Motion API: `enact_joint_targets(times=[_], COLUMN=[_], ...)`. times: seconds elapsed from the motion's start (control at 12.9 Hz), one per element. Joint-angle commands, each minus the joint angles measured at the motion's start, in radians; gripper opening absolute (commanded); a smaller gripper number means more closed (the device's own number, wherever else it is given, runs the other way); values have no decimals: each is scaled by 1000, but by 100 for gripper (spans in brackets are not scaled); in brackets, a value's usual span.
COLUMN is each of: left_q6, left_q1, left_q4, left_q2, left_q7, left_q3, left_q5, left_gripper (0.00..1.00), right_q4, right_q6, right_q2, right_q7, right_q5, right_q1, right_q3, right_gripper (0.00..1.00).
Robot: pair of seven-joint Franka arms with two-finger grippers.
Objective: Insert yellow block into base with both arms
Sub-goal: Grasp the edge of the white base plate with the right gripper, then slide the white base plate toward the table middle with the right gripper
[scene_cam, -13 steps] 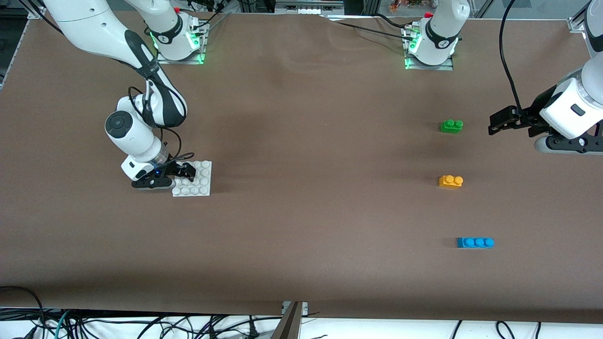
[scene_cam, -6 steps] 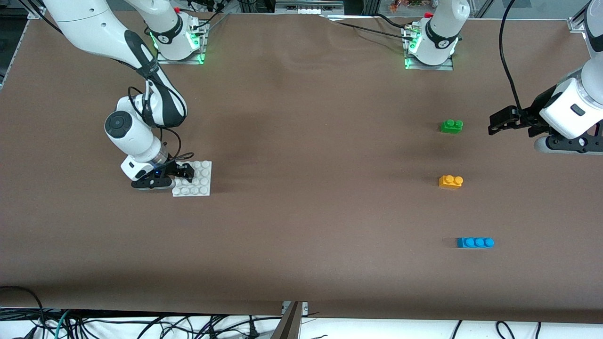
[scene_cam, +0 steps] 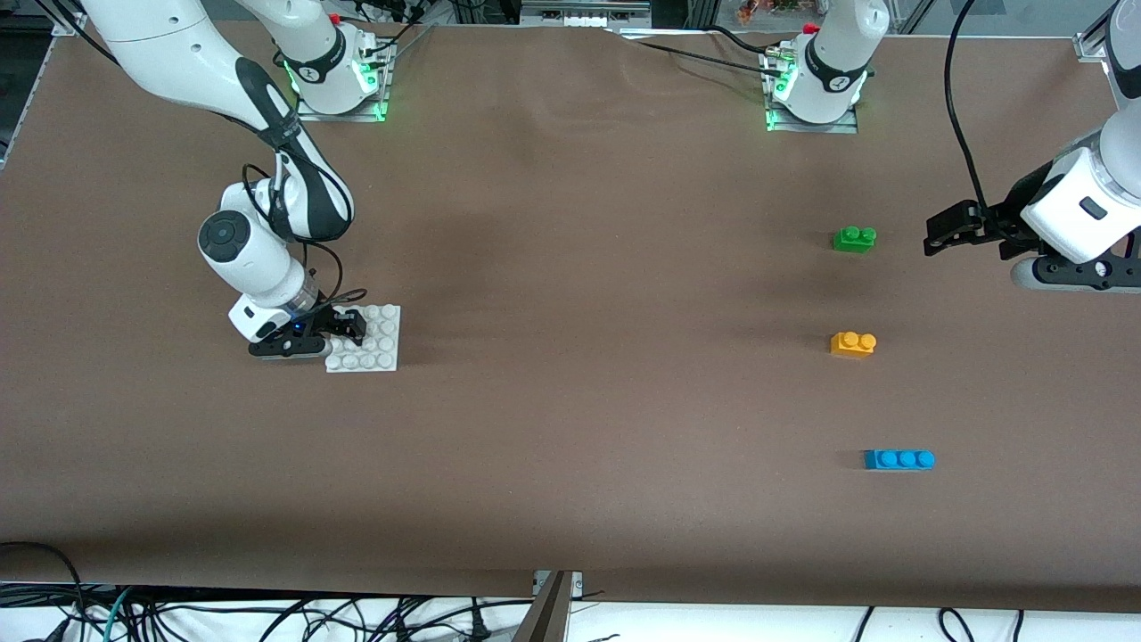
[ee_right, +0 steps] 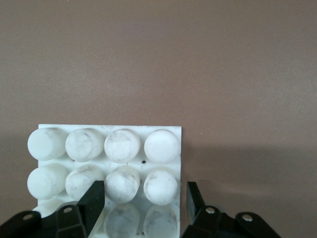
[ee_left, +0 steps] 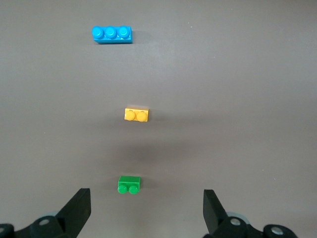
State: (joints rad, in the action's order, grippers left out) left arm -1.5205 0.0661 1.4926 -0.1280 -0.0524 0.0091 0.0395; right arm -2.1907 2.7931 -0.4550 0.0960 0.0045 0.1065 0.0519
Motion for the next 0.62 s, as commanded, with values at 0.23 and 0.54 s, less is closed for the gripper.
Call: enact_joint_targets(times=[0.23, 0.54], left_q6=[13, 14], left_q1=[1, 1], left_q4=[-29, -29], left_q2=[-13, -13], left_q7=[5, 5], left_q3=[0, 0], left_q5=[13, 13], left_gripper=[100, 100], right_q4=[-14, -8], right_q6=[25, 43], right_q2=[-7, -14], right_q7=[-9, 14], right_q5=[9, 11], right_q1=[-5, 13], right_q3=[3, 8], right_gripper=[64, 64])
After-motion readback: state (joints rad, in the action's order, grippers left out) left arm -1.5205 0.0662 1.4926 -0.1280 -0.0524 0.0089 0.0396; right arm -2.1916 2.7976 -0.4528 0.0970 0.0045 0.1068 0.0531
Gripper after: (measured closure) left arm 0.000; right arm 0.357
